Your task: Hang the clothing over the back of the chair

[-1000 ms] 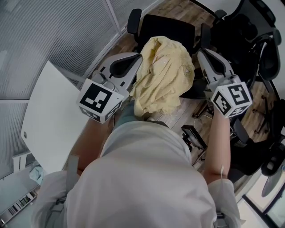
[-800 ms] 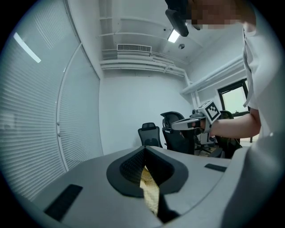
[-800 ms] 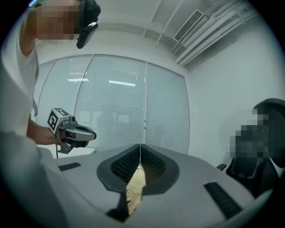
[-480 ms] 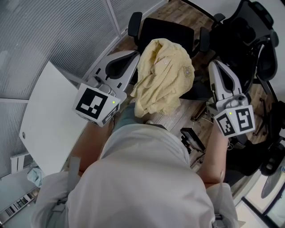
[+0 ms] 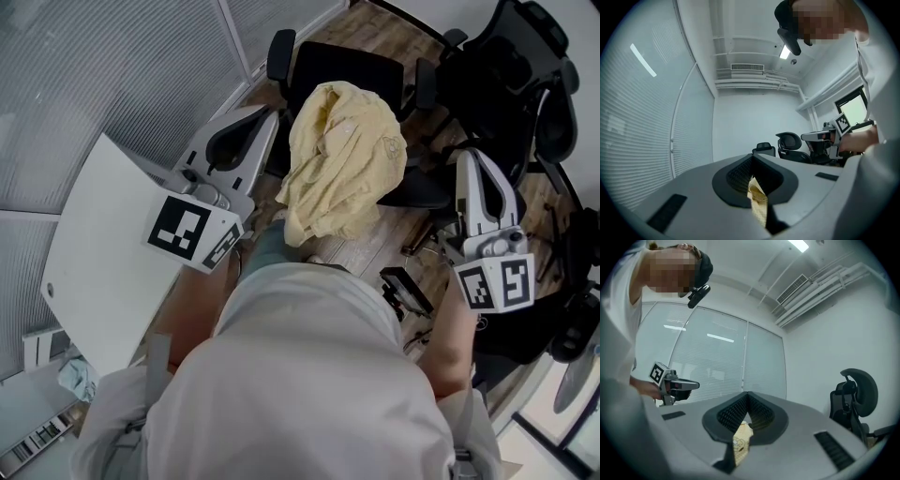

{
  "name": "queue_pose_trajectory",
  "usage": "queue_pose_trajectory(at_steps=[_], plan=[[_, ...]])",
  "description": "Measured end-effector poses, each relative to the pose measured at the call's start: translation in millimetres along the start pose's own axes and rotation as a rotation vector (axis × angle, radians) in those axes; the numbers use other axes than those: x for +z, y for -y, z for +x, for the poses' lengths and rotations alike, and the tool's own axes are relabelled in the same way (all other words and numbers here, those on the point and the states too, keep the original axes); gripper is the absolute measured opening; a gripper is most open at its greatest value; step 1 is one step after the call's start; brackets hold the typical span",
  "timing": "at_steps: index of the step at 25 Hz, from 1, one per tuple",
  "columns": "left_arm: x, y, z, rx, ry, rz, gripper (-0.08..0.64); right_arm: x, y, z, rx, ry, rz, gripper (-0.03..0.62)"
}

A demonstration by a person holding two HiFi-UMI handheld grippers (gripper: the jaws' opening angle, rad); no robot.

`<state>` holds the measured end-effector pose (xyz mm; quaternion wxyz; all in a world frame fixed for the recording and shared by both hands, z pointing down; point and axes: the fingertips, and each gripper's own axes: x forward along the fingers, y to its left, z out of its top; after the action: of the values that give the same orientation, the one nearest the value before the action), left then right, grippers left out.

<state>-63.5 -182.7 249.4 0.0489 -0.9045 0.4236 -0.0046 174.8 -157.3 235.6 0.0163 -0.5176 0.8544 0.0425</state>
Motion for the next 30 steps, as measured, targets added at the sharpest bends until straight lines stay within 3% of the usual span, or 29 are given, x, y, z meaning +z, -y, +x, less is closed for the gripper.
queue_pose_trajectory(at_steps=[30], plan=[[-1.8,13.8,-14.3,0.009,0.027,-0.017,0.012,-5.8,0.9,-42.3,-0.061,0.074,0.03,0.02]])
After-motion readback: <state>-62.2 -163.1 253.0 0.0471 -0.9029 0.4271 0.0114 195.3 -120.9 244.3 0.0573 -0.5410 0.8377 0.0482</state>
